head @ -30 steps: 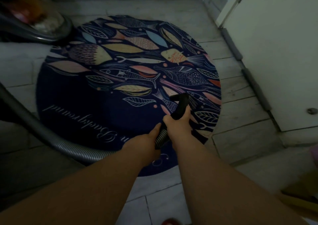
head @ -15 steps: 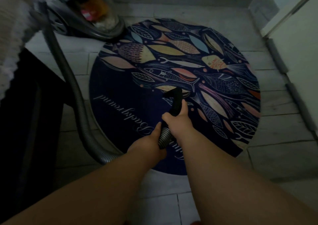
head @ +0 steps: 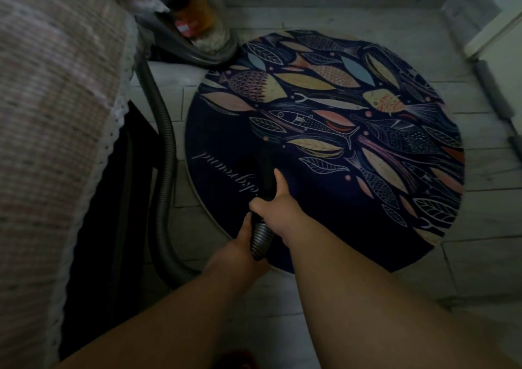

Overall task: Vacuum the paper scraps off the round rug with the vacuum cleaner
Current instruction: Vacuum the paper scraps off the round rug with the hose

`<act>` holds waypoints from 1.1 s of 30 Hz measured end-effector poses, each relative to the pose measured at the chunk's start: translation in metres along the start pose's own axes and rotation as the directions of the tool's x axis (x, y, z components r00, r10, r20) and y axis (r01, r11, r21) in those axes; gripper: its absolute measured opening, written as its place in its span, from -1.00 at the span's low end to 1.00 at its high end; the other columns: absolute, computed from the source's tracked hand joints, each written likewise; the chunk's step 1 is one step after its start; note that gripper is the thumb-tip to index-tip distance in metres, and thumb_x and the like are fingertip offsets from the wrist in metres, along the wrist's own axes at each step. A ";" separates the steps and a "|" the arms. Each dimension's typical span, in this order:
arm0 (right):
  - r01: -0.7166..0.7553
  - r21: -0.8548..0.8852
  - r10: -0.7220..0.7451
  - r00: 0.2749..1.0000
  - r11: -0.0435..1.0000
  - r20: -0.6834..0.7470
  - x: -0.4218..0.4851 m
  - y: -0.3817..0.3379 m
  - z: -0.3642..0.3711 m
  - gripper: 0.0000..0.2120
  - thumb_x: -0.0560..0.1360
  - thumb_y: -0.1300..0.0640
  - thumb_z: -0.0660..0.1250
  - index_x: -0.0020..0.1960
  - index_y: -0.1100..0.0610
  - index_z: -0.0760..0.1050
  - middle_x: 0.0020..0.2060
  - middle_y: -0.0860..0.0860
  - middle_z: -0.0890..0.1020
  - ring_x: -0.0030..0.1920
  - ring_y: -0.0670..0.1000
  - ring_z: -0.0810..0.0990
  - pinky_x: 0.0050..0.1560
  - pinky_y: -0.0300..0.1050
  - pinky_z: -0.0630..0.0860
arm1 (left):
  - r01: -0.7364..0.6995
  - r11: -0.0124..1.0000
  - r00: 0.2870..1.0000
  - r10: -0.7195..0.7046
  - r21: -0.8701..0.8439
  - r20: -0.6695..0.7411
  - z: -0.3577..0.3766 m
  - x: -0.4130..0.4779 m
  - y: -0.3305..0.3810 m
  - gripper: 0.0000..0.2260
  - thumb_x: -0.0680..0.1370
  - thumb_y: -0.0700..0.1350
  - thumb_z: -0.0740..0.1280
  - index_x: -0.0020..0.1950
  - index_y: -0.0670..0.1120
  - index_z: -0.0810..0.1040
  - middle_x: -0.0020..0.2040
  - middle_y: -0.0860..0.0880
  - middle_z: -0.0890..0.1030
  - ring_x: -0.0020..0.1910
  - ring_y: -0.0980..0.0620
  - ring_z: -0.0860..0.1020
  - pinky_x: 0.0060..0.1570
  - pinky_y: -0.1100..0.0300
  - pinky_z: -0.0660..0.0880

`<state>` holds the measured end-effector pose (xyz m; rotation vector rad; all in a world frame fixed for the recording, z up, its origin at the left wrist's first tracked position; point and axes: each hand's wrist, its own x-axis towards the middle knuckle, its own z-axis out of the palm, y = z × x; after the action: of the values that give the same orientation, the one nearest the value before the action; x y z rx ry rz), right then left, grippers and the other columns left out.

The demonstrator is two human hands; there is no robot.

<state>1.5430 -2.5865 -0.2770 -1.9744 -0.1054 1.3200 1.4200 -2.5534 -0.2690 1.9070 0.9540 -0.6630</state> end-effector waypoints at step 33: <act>-0.115 0.342 0.258 0.874 0.933 -0.411 -0.084 0.163 -0.232 -0.15 0.55 0.10 0.30 0.60 -0.22 -0.18 0.42 0.16 0.39 0.09 0.20 0.53 0.19 0.27 0.54 | -0.367 0.771 0.929 0.278 0.521 0.242 0.187 0.000 0.184 -0.19 0.53 0.02 0.26 0.51 0.20 -0.32 0.13 -0.05 0.54 -0.06 -0.03 0.49 0.03 0.01 0.53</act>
<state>1.6427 -2.8648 -0.2690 -1.9942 0.5031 0.8892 1.5584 -2.7767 -0.2712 2.4170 0.3166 -0.9332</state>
